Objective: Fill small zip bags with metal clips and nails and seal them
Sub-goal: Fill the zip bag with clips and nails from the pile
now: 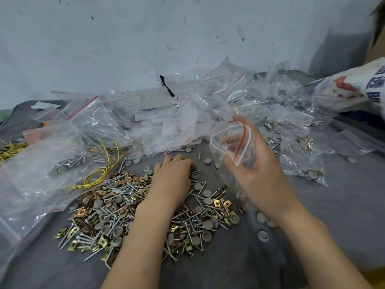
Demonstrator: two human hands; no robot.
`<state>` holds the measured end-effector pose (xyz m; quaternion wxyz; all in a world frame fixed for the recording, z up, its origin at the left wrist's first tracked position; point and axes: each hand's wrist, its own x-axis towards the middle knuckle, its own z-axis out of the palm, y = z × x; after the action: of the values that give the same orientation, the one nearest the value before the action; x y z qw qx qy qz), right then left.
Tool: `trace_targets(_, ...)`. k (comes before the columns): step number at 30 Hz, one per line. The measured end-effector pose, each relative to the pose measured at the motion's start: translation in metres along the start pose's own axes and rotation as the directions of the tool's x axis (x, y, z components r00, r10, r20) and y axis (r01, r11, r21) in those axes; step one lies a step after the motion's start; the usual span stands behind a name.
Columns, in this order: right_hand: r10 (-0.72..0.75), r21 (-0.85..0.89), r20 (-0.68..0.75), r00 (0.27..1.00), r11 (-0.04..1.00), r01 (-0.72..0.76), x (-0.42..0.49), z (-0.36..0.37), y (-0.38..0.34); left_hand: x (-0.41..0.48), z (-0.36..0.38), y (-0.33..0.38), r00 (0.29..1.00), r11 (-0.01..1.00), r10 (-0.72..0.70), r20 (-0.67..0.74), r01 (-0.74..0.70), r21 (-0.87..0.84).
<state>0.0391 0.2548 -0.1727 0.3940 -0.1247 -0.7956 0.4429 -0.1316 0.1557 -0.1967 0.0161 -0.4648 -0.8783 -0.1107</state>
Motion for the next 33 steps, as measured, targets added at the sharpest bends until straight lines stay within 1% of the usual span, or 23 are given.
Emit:
trace_targets(3,-0.002,0.011,0.0,1.0,1.0,0.002,0.0,-0.001,-0.001,-0.004,-0.001,-0.002,1.0,0.999,-0.027,-0.01,0.027,-0.036)
trace_targets(6,-0.008,-0.022,-0.006,1.0,1.0,0.007,-0.001,0.0,-0.001,-0.011,-0.004,-0.001,0.997,0.994,-0.029,-0.069,0.022,-0.104)
trace_targets(7,-0.004,-0.026,-0.005,1.0,1.0,0.004,-0.001,0.002,-0.001,-0.013,-0.006,-0.001,0.995,0.987,-0.037,-0.094,0.022,-0.156)
trace_targets(9,-0.008,-0.03,-0.005,1.0,1.0,0.008,-0.003,0.004,-0.002,-0.016,-0.018,0.0,0.985,0.94,-0.076,-0.156,0.018,-0.342)
trace_targets(11,-0.004,-0.023,0.002,1.0,1.0,0.004,-0.004,0.007,-0.002,-0.021,-0.036,0.0,0.965,0.835,-0.117,-0.235,-0.033,-0.549)
trace_targets(12,0.0,-0.014,0.006,1.0,1.0,0.001,-0.004,0.009,-0.002,-0.024,-0.045,0.0,0.955,0.758,-0.142,-0.262,-0.065,-0.649)
trace_targets(13,-0.001,-0.01,0.012,1.0,1.0,0.001,-0.004,0.01,-0.001,-0.027,-0.054,0.001,0.95,0.637,-0.171,-0.262,-0.096,-0.765)
trace_targets(14,-0.003,-0.01,0.02,1.0,1.0,0.003,-0.004,0.011,-0.001,-0.03,-0.062,0.002,0.954,0.461,-0.192,-0.231,-0.12,-0.879)
trace_targets(15,-0.004,-0.01,0.031,1.0,1.0,0.004,-0.004,0.013,0.0,-0.034,-0.069,0.004,0.965,0.237,-0.2,-0.172,-0.123,-0.964)
trace_targets(16,-0.005,-0.008,0.043,0.999,1.0,0.005,-0.004,0.014,0.0,-0.036,-0.073,0.005,0.976,0.013,-0.189,-0.109,-0.108,-0.994)
trace_targets(17,-0.006,-0.008,0.052,0.999,1.0,0.006,-0.004,0.015,0.0,-0.038,-0.075,0.005,0.983,-0.157,-0.177,-0.056,-0.084,-0.984)
trace_targets(18,-0.01,-0.014,0.057,0.998,1.0,0.011,-0.004,0.016,0.0,-0.04,-0.076,0.004,0.984,-0.258,-0.18,-0.008,-0.055,-0.965)
trace_targets(19,-0.017,-0.02,0.059,0.998,1.0,0.018,-0.004,0.018,0.0,-0.04,-0.076,0.004,0.981,-0.319,-0.191,0.04,-0.024,-0.947)
trace_targets(22,-0.044,-0.001,0.064,0.997,0.999,0.044,-0.004,0.022,0.0,-0.042,-0.075,-0.001,0.966,-0.406,-0.218,0.139,0.04,-0.913)
trace_targets(24,-0.047,0.013,0.067,0.997,0.999,0.046,-0.004,0.023,0.0,-0.043,-0.075,-0.001,0.965,-0.39,-0.223,0.141,0.044,-0.92)
trace_targets(25,-0.048,0.012,0.065,0.997,0.999,0.047,-0.003,0.024,0.0,-0.044,-0.077,0.0,0.966,-0.354,-0.227,0.123,0.036,-0.935)
trace_targets(26,-0.048,0.008,0.062,0.997,0.999,0.047,-0.003,0.024,0.0,-0.046,-0.079,0.001,0.968,-0.289,-0.233,0.089,0.019,-0.957)
trace_targets(27,-0.048,0.005,0.063,0.997,0.999,0.048,-0.003,0.024,0.0,-0.048,-0.083,0.003,0.97,-0.173,-0.243,0.029,-0.014,-0.985)
trace_targets(28,-0.049,0.008,0.066,0.997,0.999,0.049,-0.003,0.024,-0.001,-0.05,-0.086,0.005,0.966,0.002,-0.252,-0.062,-0.063,-0.998)
trace_targets(29,-0.051,0.011,0.071,0.996,0.999,0.05,-0.003,0.024,-0.001,-0.051,-0.089,0.008,0.955,0.203,-0.237,-0.177,-0.129,-0.971)
trace_targets(30,-0.053,0.007,0.075,0.996,0.999,0.052,-0.003,0.025,-0.002,-0.053,-0.092,0.012,0.94,0.374,-0.186,-0.287,-0.202,-0.905)
trace_targets(31,-0.055,-0.002,0.077,0.996,0.998,0.055,-0.003,0.025,-0.003,-0.055,-0.095,0.017,0.925,0.49,-0.114,-0.362,-0.265,-0.831)
trace_targets(33,-0.05,-0.014,0.073,0.996,0.999,0.051,-0.003,0.025,-0.003,-0.057,-0.097,0.028,0.917,0.608,0.011,-0.399,-0.323,-0.725)
